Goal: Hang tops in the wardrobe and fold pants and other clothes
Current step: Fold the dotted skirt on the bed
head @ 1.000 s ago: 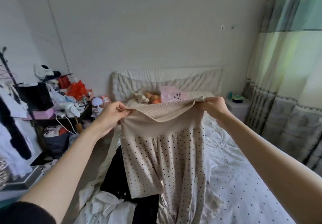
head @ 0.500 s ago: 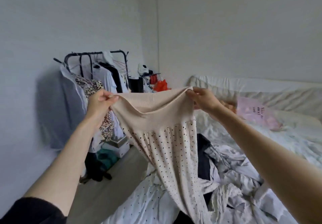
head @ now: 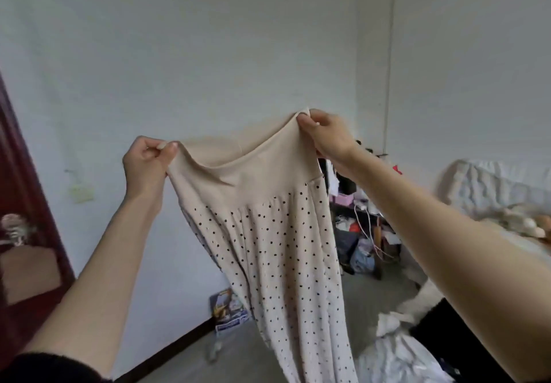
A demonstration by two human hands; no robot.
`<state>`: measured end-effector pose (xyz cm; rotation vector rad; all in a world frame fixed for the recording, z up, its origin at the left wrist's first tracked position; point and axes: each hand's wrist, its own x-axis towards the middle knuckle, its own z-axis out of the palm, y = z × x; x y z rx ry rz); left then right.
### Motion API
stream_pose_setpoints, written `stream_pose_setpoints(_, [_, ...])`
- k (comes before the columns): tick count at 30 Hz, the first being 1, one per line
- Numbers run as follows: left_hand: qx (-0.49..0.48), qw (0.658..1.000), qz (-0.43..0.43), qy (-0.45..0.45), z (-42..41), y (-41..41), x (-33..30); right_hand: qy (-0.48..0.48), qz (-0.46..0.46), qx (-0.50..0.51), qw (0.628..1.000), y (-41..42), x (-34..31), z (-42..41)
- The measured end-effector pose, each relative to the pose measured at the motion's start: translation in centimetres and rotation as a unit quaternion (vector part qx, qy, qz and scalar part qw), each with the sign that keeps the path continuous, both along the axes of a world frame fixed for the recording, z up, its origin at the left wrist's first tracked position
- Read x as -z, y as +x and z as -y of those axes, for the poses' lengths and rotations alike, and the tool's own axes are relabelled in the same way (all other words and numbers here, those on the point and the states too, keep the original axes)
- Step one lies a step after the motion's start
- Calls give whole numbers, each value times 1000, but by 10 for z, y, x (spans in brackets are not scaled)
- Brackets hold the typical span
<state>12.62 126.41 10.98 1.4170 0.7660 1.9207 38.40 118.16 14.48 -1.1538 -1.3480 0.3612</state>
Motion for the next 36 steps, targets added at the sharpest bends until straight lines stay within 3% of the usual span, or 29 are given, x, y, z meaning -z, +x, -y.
stream_pose_setpoints(9, [-169, 982, 33, 84, 4, -135, -16, -60, -100, -144, 983, -131, -5, -36])
stream_pose_setpoints(14, [-211, 971, 29, 107, 14, -175, -35, -44, -142, -219, 964, -178, -25, -44])
stream_pose_setpoints(22, [-241, 954, 58, 171, 27, -207, -69, -38, -232, -415, 879, -205, -60, -21])
stream_pose_setpoints(26, [-195, 970, -2, 142, 19, -179, -69, -38, -219, -343, 913, -189, -54, -15])
stream_pose_setpoints(30, [-125, 987, -56, 83, 7, -144, -29, -100, -237, -229, 939, -134, 5, -10])
stream_pose_setpoints(36, [19, 988, -154, 23, -2, -48, 47, -177, -163, 4, 971, -38, 99, 39])
